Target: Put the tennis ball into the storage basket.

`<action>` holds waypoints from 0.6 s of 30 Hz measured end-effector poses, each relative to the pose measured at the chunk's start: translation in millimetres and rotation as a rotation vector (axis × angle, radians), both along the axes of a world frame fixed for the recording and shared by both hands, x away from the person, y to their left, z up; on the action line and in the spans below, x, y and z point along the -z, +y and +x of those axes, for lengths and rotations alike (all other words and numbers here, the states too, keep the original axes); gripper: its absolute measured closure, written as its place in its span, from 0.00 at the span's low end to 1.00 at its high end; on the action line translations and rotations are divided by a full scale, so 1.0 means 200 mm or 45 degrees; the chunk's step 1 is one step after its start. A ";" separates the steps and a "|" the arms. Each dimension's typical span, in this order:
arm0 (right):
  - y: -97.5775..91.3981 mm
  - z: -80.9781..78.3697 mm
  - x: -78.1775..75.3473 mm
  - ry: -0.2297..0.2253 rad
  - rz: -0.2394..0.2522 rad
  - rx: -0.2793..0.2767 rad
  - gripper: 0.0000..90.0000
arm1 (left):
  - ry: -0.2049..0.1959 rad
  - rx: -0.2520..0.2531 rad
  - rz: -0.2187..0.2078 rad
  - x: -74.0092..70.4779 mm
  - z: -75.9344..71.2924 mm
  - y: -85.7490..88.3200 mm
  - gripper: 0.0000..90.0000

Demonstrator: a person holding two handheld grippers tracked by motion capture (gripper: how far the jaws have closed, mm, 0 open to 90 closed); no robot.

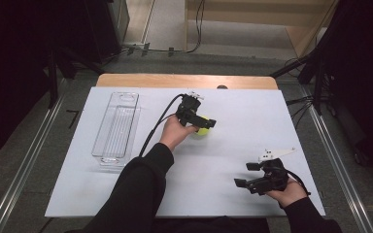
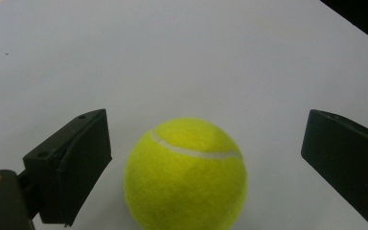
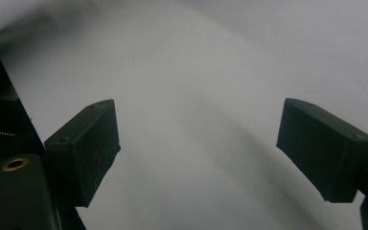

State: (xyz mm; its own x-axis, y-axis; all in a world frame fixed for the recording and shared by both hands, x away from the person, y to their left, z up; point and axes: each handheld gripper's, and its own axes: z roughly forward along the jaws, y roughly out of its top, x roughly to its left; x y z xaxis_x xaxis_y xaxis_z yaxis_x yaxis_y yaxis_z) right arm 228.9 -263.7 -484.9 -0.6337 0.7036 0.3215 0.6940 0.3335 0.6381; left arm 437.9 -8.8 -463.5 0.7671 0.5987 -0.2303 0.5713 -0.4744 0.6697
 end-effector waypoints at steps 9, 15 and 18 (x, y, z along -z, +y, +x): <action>0.00 0.00 0.00 0.001 -0.003 -0.006 0.14 | 0.011 0.001 0.011 0.05 0.00 0.01 0.04; 0.00 0.00 0.00 0.002 -0.007 -0.007 0.14 | 0.017 0.010 0.042 0.08 -0.01 0.00 0.04; 0.00 0.00 0.00 0.002 -0.007 -0.006 0.14 | 0.017 0.013 0.044 0.10 -0.01 -0.01 0.04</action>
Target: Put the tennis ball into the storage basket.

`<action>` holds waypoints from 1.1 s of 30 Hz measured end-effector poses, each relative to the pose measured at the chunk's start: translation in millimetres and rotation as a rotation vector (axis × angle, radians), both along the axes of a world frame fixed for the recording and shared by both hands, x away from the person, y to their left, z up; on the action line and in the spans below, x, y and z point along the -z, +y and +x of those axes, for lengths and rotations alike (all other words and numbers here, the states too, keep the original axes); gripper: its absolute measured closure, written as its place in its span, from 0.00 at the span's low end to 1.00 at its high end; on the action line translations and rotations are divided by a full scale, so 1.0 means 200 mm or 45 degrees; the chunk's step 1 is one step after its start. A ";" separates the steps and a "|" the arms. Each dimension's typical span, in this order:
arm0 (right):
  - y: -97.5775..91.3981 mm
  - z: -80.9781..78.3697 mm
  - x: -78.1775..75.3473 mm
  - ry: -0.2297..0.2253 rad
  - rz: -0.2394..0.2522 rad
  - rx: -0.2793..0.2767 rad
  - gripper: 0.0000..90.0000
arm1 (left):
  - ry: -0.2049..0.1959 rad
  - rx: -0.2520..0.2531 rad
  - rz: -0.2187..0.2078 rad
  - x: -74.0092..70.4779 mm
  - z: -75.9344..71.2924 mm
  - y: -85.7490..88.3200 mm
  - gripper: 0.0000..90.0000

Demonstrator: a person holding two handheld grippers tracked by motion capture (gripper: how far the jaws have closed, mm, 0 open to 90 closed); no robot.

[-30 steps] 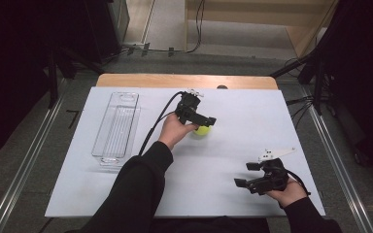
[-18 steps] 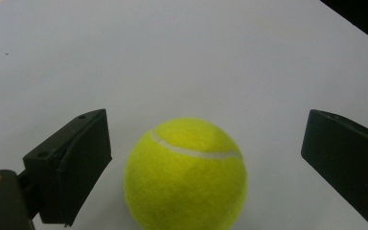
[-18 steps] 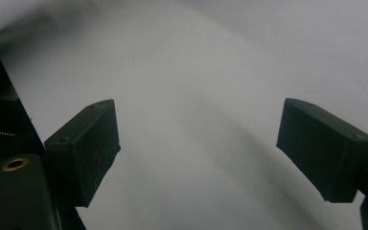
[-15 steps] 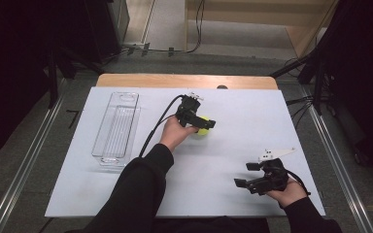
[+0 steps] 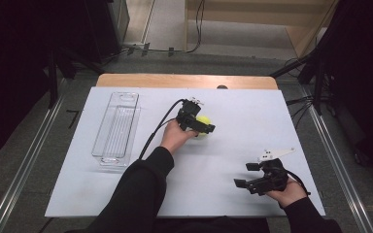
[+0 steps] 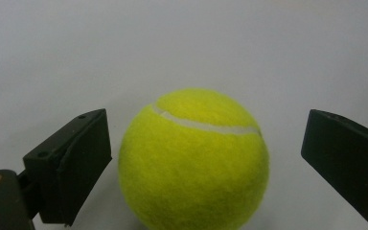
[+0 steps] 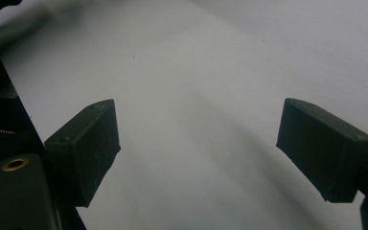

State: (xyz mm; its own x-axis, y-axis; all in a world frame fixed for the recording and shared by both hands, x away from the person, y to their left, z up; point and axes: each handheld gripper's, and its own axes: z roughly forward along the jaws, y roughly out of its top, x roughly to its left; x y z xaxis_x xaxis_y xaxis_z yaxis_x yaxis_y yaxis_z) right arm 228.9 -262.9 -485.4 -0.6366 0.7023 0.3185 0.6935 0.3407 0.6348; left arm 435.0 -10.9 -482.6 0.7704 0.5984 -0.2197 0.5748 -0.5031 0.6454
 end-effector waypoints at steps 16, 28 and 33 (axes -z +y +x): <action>0.00 0.00 0.00 0.000 -0.003 -0.004 0.14 | 0.018 -0.005 0.046 0.11 -0.02 0.00 0.04; 0.00 0.00 0.00 0.001 -0.004 -0.004 0.14 | -0.044 0.010 0.086 0.10 -0.04 0.00 0.18; 0.00 0.00 0.00 0.001 -0.005 -0.004 0.14 | -0.062 0.000 0.078 0.10 -0.04 0.01 0.28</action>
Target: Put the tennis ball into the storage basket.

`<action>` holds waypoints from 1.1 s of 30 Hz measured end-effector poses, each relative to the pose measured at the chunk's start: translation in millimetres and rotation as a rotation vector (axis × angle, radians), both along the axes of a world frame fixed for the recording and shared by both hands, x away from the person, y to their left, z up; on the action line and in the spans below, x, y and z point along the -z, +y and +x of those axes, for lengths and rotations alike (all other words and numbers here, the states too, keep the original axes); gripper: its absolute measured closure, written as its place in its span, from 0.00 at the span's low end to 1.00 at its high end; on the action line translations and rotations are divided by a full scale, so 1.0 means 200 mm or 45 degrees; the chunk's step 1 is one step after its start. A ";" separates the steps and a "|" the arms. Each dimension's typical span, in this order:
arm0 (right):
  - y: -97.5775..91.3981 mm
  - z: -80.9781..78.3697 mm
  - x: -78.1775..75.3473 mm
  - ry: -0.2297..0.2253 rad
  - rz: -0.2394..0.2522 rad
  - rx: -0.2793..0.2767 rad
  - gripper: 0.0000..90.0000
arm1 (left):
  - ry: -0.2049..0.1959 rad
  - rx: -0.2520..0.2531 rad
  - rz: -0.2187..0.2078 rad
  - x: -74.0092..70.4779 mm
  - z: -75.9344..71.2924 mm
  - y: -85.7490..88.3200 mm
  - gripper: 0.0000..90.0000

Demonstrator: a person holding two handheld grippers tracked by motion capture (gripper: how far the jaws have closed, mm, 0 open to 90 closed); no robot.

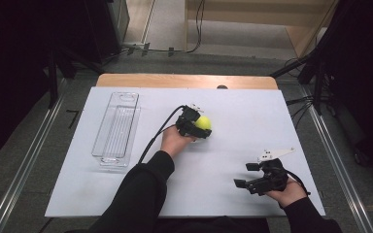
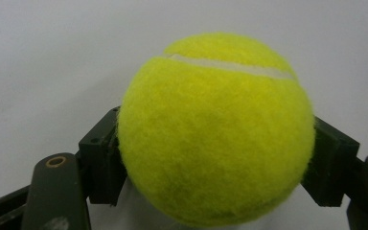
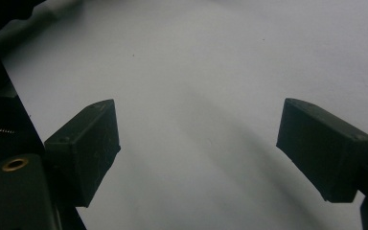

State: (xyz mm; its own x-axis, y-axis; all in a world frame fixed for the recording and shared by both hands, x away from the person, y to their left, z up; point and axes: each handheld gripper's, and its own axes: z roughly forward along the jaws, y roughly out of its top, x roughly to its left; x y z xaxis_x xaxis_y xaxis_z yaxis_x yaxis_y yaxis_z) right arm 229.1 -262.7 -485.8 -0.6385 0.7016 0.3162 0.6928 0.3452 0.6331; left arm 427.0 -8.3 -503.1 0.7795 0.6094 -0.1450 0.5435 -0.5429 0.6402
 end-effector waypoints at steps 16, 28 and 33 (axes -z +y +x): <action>0.00 0.00 0.00 0.002 0.002 0.006 0.14 | 0.014 0.029 0.014 -0.02 -0.01 0.01 0.29; 0.00 0.00 0.00 0.002 -0.005 0.002 0.14 | 0.054 0.052 -0.017 -0.09 -0.05 0.07 0.29; 0.00 0.00 0.00 0.001 -0.010 -0.003 0.14 | 0.066 0.064 -0.006 -0.13 -0.08 0.10 0.29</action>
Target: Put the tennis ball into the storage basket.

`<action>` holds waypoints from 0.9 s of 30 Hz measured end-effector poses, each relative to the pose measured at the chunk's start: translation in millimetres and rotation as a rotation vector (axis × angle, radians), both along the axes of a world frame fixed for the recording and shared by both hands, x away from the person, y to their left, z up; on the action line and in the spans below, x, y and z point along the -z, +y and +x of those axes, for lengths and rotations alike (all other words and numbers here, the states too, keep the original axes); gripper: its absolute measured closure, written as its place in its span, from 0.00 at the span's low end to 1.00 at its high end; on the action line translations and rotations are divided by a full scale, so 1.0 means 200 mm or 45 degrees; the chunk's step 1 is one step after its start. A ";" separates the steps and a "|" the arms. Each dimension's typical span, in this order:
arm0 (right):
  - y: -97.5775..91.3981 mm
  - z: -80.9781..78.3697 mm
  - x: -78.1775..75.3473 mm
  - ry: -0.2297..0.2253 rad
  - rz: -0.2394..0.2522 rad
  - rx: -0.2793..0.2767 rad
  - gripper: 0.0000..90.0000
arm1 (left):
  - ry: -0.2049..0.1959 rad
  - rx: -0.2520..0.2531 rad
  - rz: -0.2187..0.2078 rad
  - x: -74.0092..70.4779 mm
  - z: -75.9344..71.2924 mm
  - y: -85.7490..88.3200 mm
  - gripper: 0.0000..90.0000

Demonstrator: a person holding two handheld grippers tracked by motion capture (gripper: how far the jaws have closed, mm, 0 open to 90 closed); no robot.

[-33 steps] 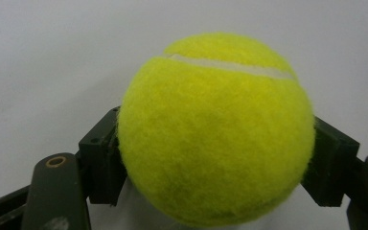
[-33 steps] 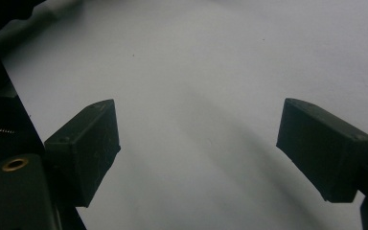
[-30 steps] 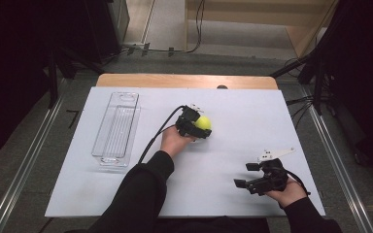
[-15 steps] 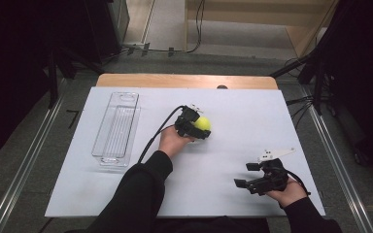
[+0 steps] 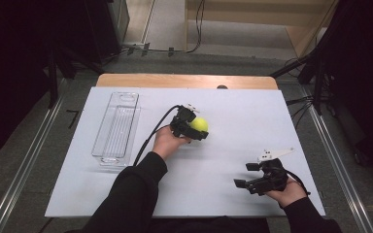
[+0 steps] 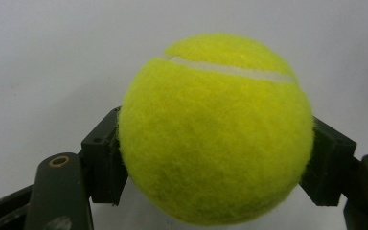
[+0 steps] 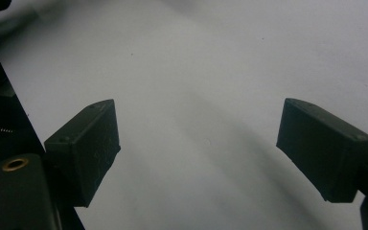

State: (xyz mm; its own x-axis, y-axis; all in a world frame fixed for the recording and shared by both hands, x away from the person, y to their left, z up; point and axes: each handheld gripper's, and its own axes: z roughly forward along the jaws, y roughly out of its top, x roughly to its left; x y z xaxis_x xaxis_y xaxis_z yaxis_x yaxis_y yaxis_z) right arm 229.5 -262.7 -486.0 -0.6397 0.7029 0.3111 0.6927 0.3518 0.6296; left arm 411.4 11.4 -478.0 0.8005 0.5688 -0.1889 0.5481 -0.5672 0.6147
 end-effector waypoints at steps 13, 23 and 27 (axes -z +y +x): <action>0.01 0.00 -0.01 0.002 0.008 -0.008 0.14 | 0.020 0.018 -0.038 -0.10 -0.04 0.04 0.29; 0.01 0.00 0.00 0.003 0.009 -0.011 0.14 | 0.038 0.026 -0.049 -0.16 -0.05 0.08 0.29; 0.01 0.00 0.00 0.001 0.009 -0.010 0.14 | 0.039 0.023 -0.070 -0.19 -0.05 0.09 0.29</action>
State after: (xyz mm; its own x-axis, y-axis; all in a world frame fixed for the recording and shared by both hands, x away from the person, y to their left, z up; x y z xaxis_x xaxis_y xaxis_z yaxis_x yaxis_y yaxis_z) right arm 229.0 -261.2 -485.2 -0.6451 0.6954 0.3166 0.6905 0.3530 0.6314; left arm 401.3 29.0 -439.7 0.8037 0.5425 -0.2444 0.5574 -0.5427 0.6283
